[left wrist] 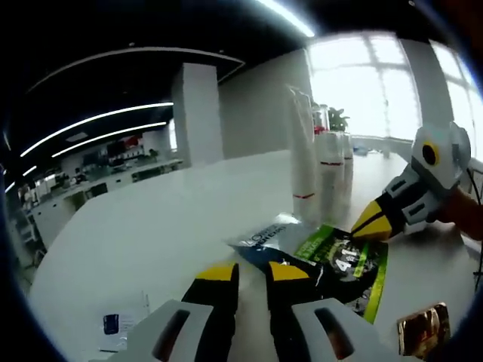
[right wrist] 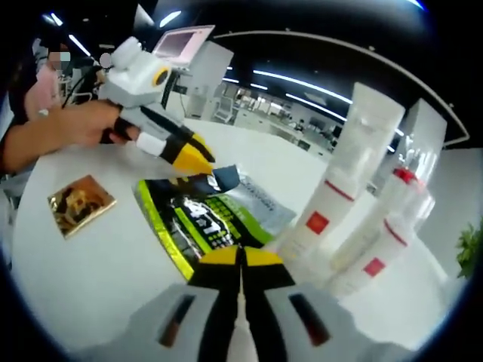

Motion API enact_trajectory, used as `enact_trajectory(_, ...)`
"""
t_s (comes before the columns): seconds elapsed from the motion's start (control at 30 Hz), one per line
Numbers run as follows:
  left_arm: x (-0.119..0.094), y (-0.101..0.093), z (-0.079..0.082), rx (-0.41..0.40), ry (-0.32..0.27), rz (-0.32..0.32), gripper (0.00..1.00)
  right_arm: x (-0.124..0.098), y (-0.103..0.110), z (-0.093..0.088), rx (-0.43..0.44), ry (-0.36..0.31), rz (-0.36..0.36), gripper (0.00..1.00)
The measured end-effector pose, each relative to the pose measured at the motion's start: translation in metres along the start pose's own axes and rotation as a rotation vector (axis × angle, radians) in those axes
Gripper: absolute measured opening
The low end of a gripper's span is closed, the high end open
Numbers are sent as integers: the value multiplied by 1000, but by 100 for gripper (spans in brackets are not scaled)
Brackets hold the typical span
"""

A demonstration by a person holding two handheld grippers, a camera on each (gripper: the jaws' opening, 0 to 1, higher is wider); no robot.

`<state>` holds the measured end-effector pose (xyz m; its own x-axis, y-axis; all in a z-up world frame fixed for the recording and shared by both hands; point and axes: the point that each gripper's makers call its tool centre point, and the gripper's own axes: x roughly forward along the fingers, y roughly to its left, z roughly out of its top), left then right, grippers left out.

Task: Arrange the skincare products in the storage area until every visible bottle or jar stands upright without overlapping.

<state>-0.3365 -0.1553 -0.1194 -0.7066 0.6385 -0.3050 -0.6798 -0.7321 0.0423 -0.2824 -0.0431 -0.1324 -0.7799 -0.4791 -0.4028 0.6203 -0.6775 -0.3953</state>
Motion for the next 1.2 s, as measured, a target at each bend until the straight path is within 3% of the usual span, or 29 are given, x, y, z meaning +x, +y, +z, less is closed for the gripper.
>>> enact_trajectory(0.23,6,-7,9,16,-38,-25,11,0,0,0,5,-4,7,0)
enact_trajectory(0.7,16,-6,-7,29,48,-40,9,-1,2,0,12,-3,35,0)
enact_trajectory(1.2,27,4,-7,114,83,-49,6,3,2,0,22,21,90,0)
